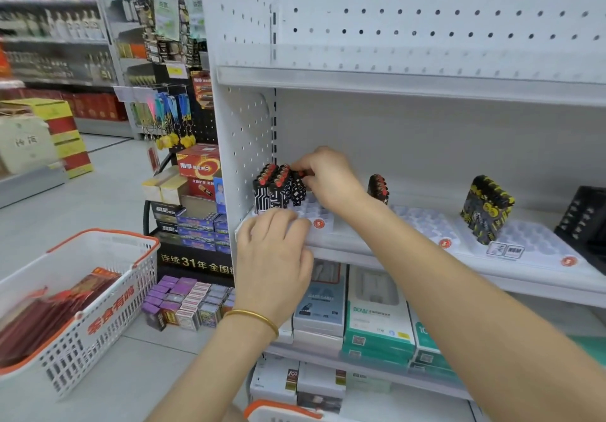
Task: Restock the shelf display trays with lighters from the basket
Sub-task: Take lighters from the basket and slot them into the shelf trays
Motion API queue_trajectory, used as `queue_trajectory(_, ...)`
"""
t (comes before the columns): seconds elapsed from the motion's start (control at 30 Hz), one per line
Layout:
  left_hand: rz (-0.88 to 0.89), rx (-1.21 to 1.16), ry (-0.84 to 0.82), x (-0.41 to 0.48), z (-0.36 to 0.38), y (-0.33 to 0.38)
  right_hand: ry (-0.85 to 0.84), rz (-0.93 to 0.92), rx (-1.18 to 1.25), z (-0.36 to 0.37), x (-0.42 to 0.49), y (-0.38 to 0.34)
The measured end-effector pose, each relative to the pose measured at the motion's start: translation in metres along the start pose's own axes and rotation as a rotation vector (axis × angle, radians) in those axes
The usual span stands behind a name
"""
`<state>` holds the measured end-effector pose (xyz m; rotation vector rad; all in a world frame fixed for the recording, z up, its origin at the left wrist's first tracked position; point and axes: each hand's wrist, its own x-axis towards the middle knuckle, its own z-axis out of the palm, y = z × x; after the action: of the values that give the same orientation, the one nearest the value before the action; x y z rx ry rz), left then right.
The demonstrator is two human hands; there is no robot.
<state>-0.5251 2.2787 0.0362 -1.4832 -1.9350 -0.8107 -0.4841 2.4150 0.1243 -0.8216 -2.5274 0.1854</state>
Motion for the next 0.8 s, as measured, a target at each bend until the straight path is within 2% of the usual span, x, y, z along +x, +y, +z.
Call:
queue_trajectory(0.13,0.035,-0.031,0.053,-0.002,-0.002,0.001,0.103,0.058,0.229,-0.021,-0.025,-0.002)
queue_trajectory(0.23,0.099,-0.099,0.170,-0.017,-0.010,0.010,0.221,0.044,0.430,-0.044,-0.070,-0.005)
queue_trajectory(0.33,0.153,-0.209,0.238,-0.048,-0.014,0.034,0.197,0.049,0.606,-0.052,-0.142,-0.001)
queue_trajectory(0.4,0.177,-0.291,0.162,-0.074,-0.006,0.051,0.119,0.105,0.693,-0.044,-0.190,0.007)
queue_trajectory(0.47,0.186,-0.338,-0.024,-0.100,0.010,0.063,0.052,0.201,0.724,-0.023,-0.228,0.026)
queue_trajectory(0.6,0.163,-0.319,-0.598,-0.163,0.055,0.082,-0.221,0.462,0.628,0.048,-0.300,0.079)
queue_trajectory(0.7,0.054,-0.251,-0.960,-0.201,0.097,0.089,-0.458,0.627,0.632,0.102,-0.355,0.116)
queue_trajectory(0.8,-0.075,-0.210,-1.260,-0.247,0.147,0.083,-0.563,0.782,0.639,0.143,-0.387,0.139)
